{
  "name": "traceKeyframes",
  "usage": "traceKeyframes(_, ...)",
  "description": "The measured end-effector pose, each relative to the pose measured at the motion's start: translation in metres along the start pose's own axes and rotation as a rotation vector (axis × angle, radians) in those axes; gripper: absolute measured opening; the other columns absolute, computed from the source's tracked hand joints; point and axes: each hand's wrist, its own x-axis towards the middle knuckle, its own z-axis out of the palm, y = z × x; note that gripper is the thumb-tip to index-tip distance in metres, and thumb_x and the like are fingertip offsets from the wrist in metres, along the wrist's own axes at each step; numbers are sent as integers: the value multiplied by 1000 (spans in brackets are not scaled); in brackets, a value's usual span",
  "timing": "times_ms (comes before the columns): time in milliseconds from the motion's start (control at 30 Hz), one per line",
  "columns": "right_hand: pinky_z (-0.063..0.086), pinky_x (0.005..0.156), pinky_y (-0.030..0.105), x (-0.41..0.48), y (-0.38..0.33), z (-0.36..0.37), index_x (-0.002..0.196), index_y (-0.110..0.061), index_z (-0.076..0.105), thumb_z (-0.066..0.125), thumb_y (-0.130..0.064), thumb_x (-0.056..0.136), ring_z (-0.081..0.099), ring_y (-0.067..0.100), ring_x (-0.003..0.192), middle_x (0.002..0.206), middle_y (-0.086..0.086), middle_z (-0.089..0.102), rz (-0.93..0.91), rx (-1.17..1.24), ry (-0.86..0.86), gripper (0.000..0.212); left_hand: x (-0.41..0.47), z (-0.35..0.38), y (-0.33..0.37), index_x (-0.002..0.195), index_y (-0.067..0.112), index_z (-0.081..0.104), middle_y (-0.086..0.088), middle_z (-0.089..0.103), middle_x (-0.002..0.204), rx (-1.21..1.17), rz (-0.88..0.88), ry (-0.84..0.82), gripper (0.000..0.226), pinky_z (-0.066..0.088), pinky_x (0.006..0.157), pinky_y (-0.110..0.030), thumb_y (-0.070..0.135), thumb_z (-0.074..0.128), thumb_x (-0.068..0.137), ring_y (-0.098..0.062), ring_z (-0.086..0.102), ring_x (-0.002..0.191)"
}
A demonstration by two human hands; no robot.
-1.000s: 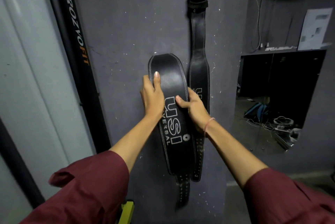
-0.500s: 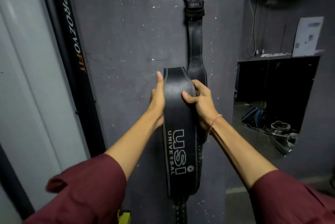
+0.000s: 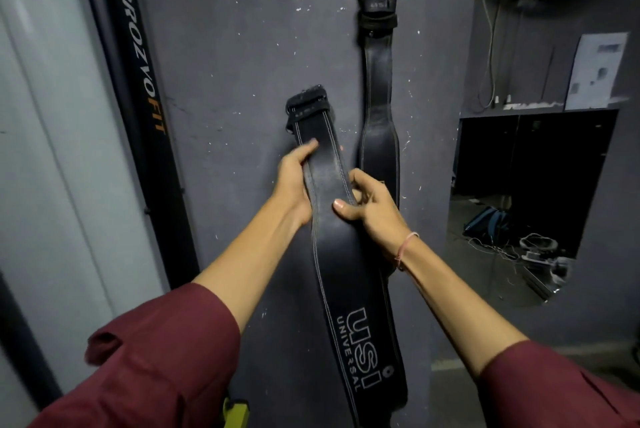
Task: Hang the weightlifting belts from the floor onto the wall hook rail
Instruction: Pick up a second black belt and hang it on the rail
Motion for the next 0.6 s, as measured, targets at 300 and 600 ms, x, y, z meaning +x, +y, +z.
traceKeyframes(300,47,100,45,-20,47,-6,124,1,55,75,-34,82,61,23,113,117,11,66,117,-31,42,58,26,1,3,111,3,63,-16,71,105,35,214,128,20,57,89,-45,13,61,94,-31,69,95)
traceKeyframes(600,30,51,14,-4,-1,4,63,-24,38,62,-3,92,32,1,55,56,-13,34,-147,49,263,44,5,48,12,92,13,65,-12,69,97,238,524,-37,16,46,104,-57,0,56,95,-28,62,98)
